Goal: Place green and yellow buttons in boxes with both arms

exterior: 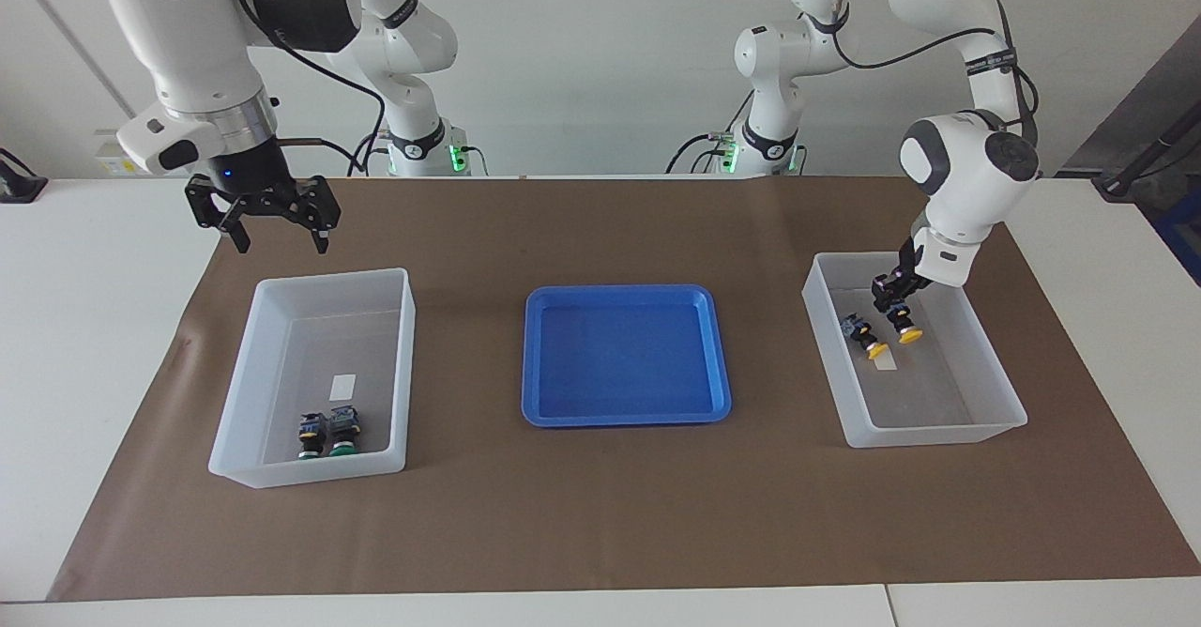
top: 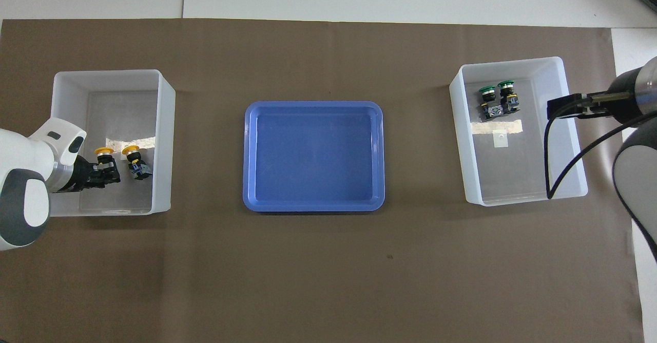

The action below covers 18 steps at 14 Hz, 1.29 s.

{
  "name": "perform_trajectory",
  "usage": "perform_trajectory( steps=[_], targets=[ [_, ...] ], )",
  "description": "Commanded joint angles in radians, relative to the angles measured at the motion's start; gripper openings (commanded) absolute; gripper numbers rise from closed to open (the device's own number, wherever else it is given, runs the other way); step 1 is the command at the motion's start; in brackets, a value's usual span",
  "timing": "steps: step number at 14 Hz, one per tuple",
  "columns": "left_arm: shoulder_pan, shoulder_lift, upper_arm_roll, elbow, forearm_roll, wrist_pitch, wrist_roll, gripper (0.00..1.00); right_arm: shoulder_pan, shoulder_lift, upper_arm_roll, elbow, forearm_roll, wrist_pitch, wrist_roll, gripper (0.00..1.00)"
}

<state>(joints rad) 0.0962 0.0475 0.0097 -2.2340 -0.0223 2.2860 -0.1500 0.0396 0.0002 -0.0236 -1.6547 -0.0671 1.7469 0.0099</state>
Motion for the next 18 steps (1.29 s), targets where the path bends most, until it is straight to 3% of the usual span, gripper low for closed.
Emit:
perform_trajectory(
  steps=[1, 2, 3, 4, 7, 12, 18],
  targets=[
    [0.019, 0.008, -0.007, -0.018, -0.010, 0.046, 0.052, 0.24, -0.004, -0.029, 0.008, -0.046, 0.012, -0.024, 0.007, 1.00],
    [0.026, 0.009, -0.007, -0.015, -0.010, 0.046, 0.059, 0.31, -0.004, -0.032, 0.008, -0.059, 0.024, -0.026, 0.004, 1.00],
    [0.028, 0.011, -0.008, -0.010, -0.008, 0.047, 0.060, 0.57, -0.003, -0.048, 0.008, -0.078, 0.047, -0.024, 0.004, 1.00],
    [0.019, 0.011, -0.008, -0.006, -0.007, 0.046, 0.060, 1.00, -0.003, -0.061, 0.008, -0.109, 0.050, -0.024, -0.005, 1.00],
    [0.011, 0.023, -0.011, 0.071, 0.002, -0.012, 0.060, 1.00, -0.003, -0.069, 0.008, -0.125, 0.050, -0.018, -0.047, 1.00],
    [-0.068, 0.014, -0.013, 0.324, 0.027, -0.299, 0.066, 1.00, -0.001, -0.071, 0.016, -0.126, 0.041, -0.021, -0.065, 1.00],
    [-0.137, -0.081, -0.025, 0.356, 0.028, -0.436, 0.164, 1.00, -0.001, -0.071, 0.042, -0.125, 0.050, -0.017, -0.005, 1.00]
  ],
)
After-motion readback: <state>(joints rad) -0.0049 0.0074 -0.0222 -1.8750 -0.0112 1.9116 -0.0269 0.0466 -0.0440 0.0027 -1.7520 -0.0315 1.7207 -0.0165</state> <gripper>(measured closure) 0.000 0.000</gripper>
